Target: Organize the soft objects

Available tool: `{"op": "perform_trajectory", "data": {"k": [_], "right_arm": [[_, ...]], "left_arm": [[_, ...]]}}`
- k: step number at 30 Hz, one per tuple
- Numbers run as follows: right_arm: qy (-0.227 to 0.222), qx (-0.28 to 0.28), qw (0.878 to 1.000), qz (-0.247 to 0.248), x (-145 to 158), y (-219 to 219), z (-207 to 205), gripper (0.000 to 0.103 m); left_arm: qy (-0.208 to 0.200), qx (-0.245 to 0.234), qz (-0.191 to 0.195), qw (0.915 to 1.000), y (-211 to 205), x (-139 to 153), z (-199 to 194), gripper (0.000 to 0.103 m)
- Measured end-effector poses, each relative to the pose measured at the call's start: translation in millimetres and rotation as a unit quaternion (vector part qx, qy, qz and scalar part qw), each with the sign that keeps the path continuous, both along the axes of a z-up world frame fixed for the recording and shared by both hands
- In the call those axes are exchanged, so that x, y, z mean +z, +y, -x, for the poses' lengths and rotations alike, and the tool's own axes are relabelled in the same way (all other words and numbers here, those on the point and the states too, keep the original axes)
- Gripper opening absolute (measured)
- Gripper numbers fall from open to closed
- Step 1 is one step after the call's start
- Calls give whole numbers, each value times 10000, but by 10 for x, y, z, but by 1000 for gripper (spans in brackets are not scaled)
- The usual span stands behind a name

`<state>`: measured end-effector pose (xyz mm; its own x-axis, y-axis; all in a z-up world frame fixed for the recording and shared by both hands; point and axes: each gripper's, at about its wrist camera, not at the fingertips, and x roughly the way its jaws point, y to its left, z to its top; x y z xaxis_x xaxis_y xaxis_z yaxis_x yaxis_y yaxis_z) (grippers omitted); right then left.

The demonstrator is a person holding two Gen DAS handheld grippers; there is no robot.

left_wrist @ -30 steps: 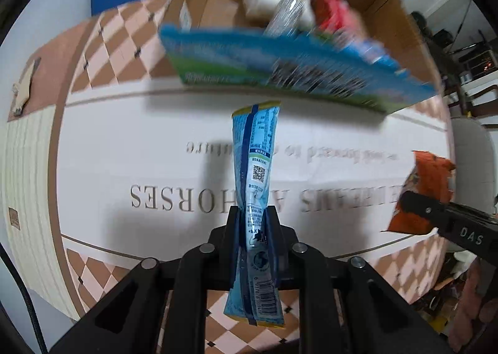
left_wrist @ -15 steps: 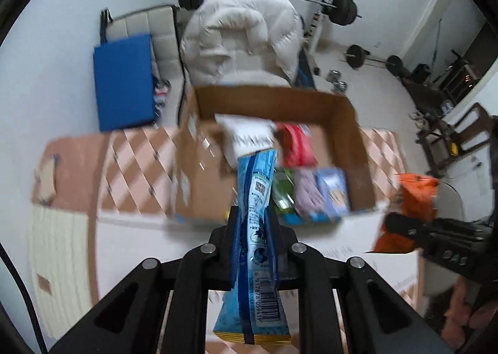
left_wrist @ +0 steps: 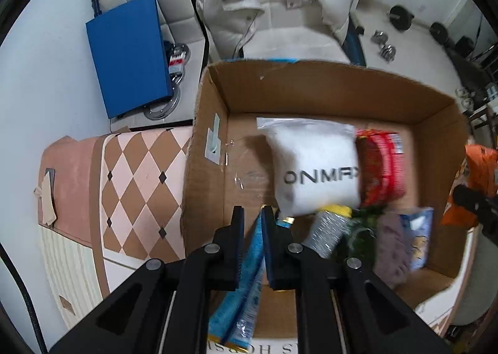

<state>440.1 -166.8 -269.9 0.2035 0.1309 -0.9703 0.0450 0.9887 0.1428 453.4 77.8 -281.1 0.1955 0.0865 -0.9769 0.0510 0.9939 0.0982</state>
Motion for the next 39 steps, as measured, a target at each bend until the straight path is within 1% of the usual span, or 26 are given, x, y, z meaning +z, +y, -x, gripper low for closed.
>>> {"op": "perform_trajectory", "data": {"k": [5, 8, 13, 14, 15, 16, 17, 18, 19, 21, 22, 23, 24, 25, 26, 27, 28, 29, 33, 35, 39], "right_arm": [[272, 9, 9991, 321, -370, 9, -366, 37], [358, 4, 9983, 464, -502, -2, -492, 37], [530, 110, 9973, 493, -639, 0, -648, 37], [611, 201, 9966, 524, -678, 20, -678, 38], [696, 280, 9956, 568, -717, 39, -704, 42], [752, 333, 9944, 657, -738, 64, -711, 65], [821, 391, 9934, 701, -769, 75, -726, 84], [856, 438, 9942, 478, -792, 77, -740, 89], [949, 447, 9935, 442, -804, 96, -717, 91], [870, 505, 9931, 611, -779, 144, -684, 92], [847, 545, 9927, 659, -768, 164, -670, 95], [860, 557, 9925, 663, -764, 176, -656, 97], [855, 576, 9926, 644, -745, 182, -634, 97], [824, 596, 9926, 658, -719, 196, -610, 97], [786, 602, 9927, 685, -692, 197, -582, 100], [753, 605, 9931, 669, -657, 194, -547, 103], [726, 616, 9935, 627, -617, 191, -505, 103], [699, 618, 9938, 611, -587, 184, -449, 103], [597, 566, 9952, 534, -468, 192, -170, 103], [563, 526, 9961, 435, -429, 162, -18, 103], [410, 482, 9970, 447, -329, 139, 289, 103]], "left_arm": [[154, -83, -163, 9997, -55, -161, -109, 9], [216, -85, -184, 9996, -92, -191, -173, 9], [319, -119, -187, 9992, -154, -247, -311, 11], [413, -82, -142, 9990, -153, -262, -327, 15], [574, 35, 5, 9983, -133, -285, -340, 23], [708, 120, 224, 9972, -117, -310, -354, 25], [778, 131, 364, 9962, -120, -322, -358, 27], [807, 75, 351, 9961, -148, -326, -358, 32], [790, 7, 247, 9966, -184, -315, -349, 36], [727, -99, 157, 9972, -237, -292, -318, 48], [701, -104, 175, 9973, -248, -285, -300, 52], [699, -96, 199, 9973, -247, -276, -287, 63], [682, -79, 247, 9973, -244, -257, -271, 69], [605, -45, 303, 9977, -235, -222, -247, 71], [522, -21, 319, 9981, -223, -180, -225, 76], [447, -13, 320, 9985, -223, -136, -198, 88], [391, -1, 356, 9986, -214, -82, -172, 93], [335, 26, 421, 9985, -199, -27, -125, 96], [131, 130, 586, 9981, -161, 148, 81, 97], [31, 113, 536, 9985, -193, 202, 185, 98], [-99, 82, 415, 9991, -248, 306, 377, 98]]}}
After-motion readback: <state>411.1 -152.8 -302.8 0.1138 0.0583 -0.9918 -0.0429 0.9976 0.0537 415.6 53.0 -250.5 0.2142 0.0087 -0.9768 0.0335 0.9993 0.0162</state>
